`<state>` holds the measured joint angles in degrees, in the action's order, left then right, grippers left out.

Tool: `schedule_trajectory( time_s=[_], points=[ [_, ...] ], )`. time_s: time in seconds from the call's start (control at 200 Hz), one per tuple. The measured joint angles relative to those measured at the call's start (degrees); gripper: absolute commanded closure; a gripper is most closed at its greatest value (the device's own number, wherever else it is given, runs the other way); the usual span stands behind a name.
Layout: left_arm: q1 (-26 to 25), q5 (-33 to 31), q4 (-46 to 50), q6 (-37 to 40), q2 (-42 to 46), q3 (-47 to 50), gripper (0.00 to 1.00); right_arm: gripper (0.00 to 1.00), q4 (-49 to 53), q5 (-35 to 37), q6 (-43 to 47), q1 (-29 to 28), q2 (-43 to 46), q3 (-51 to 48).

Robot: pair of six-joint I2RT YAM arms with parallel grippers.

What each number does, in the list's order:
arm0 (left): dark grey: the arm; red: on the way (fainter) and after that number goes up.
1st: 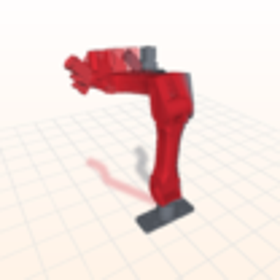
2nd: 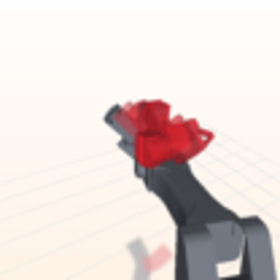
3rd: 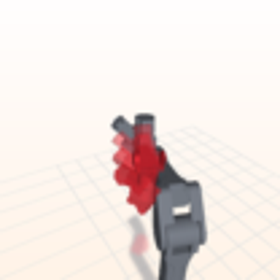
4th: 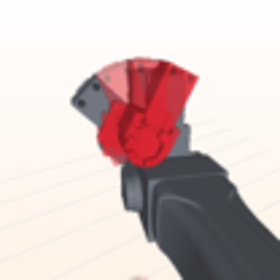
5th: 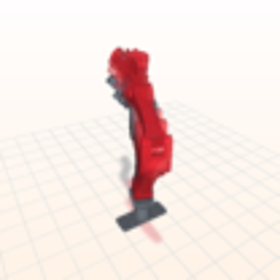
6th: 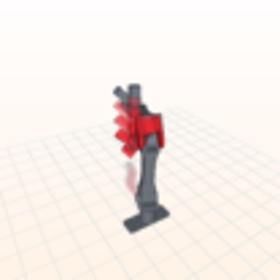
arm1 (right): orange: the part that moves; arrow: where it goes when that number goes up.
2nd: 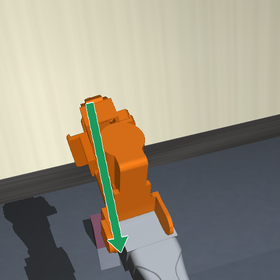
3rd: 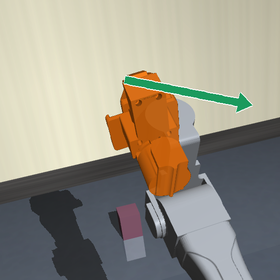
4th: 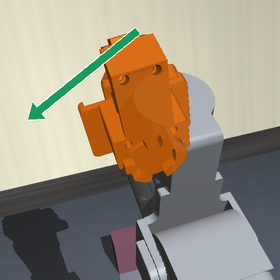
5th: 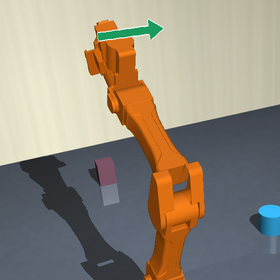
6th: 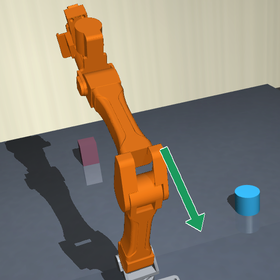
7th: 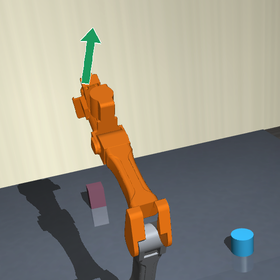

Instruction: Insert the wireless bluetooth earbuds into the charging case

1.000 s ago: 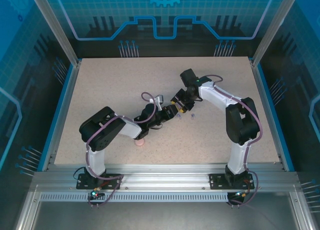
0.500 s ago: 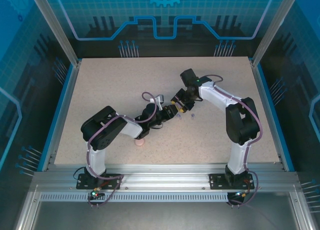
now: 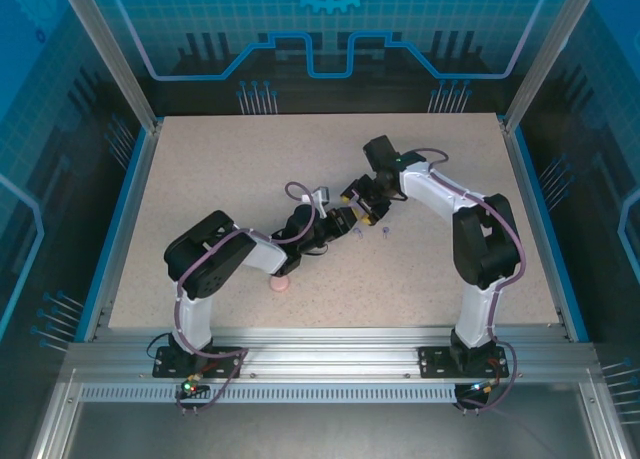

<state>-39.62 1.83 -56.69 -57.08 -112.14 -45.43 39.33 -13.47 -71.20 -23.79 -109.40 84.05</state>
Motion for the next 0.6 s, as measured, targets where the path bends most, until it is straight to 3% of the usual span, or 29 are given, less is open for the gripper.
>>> schedule_trajectory(
  time_s=[0.21, 0.36, 0.47, 0.6],
  points=[
    [0.0, 1.2, 3.3, 0.2, 1.3, 1.0, 1.00, 0.16, 0.3, 0.4, 1.9, 3.8, 1.1, 2.3],
    [0.1, 4.9, 8.1, 2.1, 7.3, 3.4, 1.00, 0.15, 0.3, 2.4, 6.3, 7.2, 7.1, 1.5],
    [0.9, 9.5, 13.4, 5.3, 14.2, 3.9, 1.00, 0.13, -2.2, 3.5, 12.2, 8.8, 14.6, -4.0],
    [3.5, 15.8, 19.0, 9.4, 22.3, 3.9, 1.00, 0.09, -9.7, 3.6, 20.8, 8.9, 26.2, -17.4]
  ],
)
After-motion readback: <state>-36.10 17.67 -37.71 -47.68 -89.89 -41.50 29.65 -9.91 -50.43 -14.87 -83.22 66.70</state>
